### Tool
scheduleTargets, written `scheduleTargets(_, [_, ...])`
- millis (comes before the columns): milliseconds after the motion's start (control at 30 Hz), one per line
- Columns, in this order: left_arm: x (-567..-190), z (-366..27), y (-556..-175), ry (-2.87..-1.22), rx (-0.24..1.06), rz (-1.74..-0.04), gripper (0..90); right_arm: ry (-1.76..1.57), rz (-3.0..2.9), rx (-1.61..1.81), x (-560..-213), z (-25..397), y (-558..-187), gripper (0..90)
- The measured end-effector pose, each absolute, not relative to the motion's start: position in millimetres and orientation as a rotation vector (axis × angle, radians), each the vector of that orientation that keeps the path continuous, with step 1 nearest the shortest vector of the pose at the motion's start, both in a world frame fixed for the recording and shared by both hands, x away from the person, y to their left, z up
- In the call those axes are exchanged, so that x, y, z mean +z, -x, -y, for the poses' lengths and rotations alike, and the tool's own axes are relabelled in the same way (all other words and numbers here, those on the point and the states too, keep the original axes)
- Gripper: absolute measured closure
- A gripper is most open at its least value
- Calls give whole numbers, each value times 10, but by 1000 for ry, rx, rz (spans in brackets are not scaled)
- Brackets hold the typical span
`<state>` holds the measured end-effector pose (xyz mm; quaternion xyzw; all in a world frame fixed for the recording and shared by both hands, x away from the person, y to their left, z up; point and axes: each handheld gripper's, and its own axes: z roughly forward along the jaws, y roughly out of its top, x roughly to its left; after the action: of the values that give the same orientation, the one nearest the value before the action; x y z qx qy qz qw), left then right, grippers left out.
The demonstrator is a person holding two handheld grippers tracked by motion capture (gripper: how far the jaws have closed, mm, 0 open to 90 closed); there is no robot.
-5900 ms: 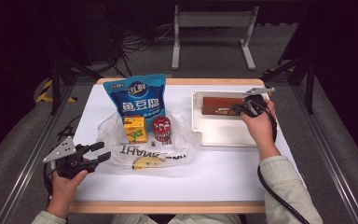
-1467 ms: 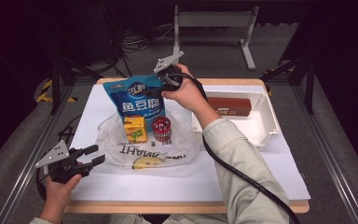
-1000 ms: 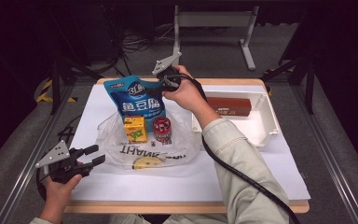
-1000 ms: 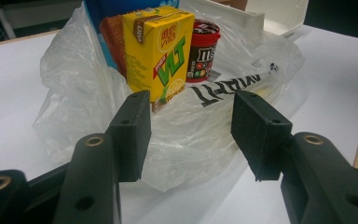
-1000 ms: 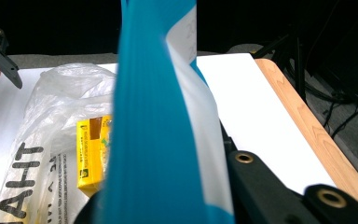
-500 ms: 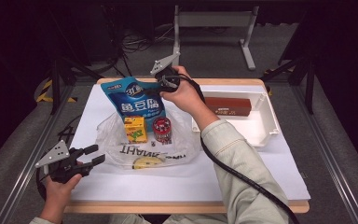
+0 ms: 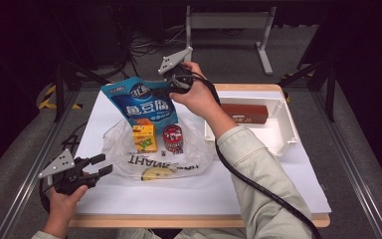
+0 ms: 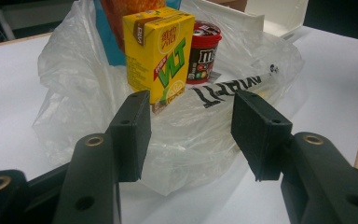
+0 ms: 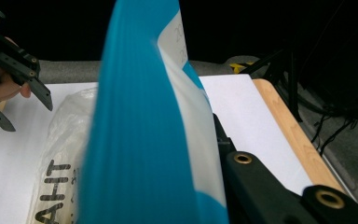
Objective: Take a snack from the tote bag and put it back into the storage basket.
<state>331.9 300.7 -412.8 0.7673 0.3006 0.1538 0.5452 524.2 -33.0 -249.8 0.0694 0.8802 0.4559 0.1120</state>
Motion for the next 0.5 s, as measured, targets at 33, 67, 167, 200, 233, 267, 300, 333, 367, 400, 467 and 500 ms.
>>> scheduleTargets(33, [-4127, -3008, -3319, -1823, 365, -713, 479, -200, -2578, 1344, -2458, 332, -5226, 900])
scheduleTargets(67, [-4127, -3007, -3319, -1823, 365, -712, 480, -199, -2574, 1345, -2439, 333, -5218, 900])
scheduleTargets(167, [-4128, -3007, -3321, -1819, 363, -712, 479, -193, -2565, 1349, -2374, 344, -5186, 900])
scheduleTargets(200, [-4128, -3007, -3322, -1820, 362, -712, 478, -188, -2558, 1349, -2352, 351, -5172, 900])
scheduleTargets(233, [-4127, -3006, -3323, -1820, 363, -711, 478, -187, -2554, 1348, -2338, 355, -5162, 900])
scheduleTargets(267, [-4127, -3006, -3323, -1820, 363, -711, 478, -187, -2554, 1348, -2338, 355, -5162, 900])
scheduleTargets(300, [-4126, -3007, -3326, -1824, 365, -707, 478, -184, -2549, 1347, -2320, 362, -5151, 900])
scheduleTargets(333, [-4126, -3006, -3329, -1825, 364, -707, 478, -182, -2542, 1351, -2291, 376, -5133, 900])
scheduleTargets(367, [-4127, -3001, -3329, -1823, 361, -709, 478, -179, -2542, 1355, -2270, 386, -5122, 900])
scheduleTargets(400, [-4128, -2998, -3330, -1824, 359, -711, 478, -175, -2538, 1356, -2248, 394, -5110, 900])
scheduleTargets(467, [-4129, -2993, -3336, -1824, 360, -705, 478, -166, -2531, 1362, -2200, 410, -5083, 900])
scheduleTargets(500, [-4128, -2992, -3337, -1825, 360, -705, 478, -165, -2527, 1363, -2174, 420, -5072, 900])
